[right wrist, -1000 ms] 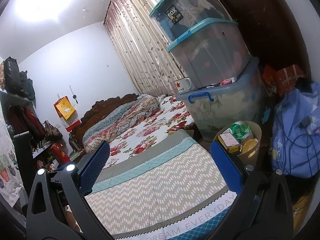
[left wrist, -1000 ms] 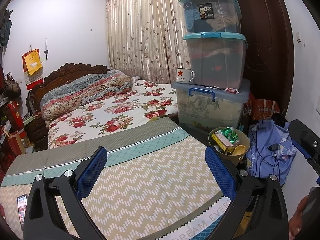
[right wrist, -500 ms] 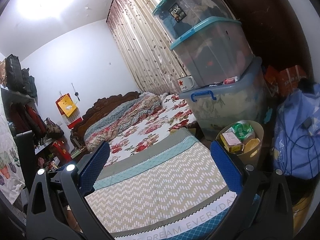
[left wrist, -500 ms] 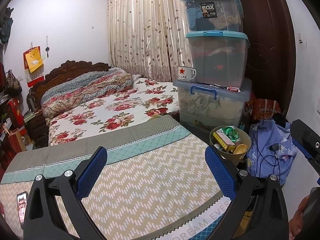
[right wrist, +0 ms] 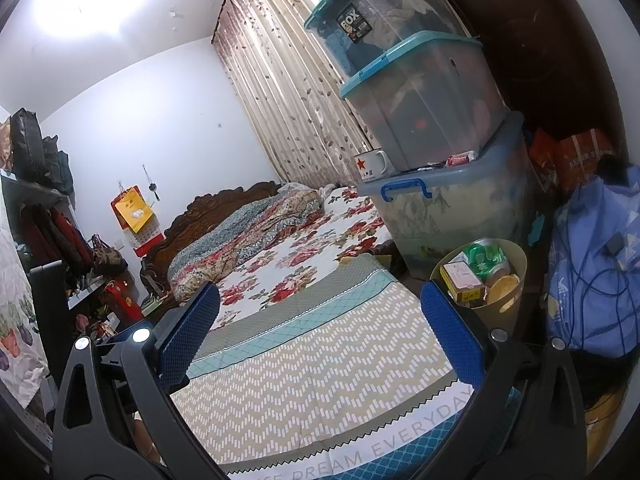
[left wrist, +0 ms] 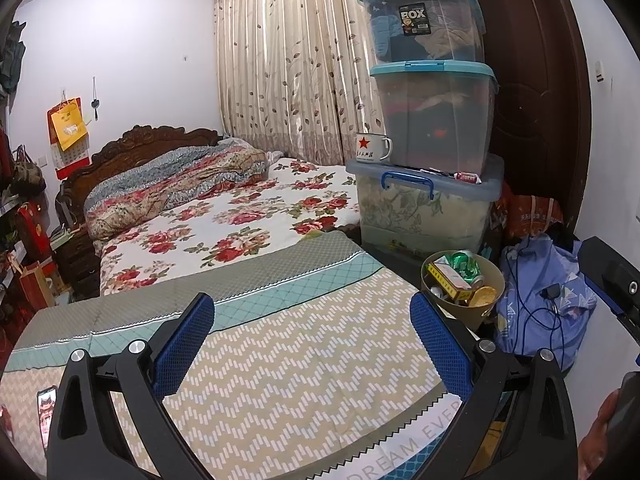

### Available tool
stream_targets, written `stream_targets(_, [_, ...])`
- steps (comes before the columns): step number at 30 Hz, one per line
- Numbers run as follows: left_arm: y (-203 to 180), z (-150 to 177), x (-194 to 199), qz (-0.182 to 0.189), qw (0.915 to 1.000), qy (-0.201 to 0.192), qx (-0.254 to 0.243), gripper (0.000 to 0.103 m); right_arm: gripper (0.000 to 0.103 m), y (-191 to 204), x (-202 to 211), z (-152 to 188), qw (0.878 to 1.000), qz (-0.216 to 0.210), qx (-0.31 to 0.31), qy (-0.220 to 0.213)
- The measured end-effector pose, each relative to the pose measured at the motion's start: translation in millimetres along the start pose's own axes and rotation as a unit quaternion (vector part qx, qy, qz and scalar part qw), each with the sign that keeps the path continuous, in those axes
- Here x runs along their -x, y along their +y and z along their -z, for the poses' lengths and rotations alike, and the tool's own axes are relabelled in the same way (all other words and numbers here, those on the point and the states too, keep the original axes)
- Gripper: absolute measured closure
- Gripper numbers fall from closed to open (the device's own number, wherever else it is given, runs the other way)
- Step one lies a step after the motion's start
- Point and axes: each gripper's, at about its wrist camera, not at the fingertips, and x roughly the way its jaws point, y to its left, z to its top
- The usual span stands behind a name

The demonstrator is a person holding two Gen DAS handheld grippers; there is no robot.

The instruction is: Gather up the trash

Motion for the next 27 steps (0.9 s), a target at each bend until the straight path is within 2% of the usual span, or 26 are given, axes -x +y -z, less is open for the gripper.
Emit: stream_targets(27, [-0.8,1.0,-0.5,0.0,1.0,0.001,0.001,0.009,0.004,-3.5,0.4,3.1,1.0,-0.001,-0.001,0.004])
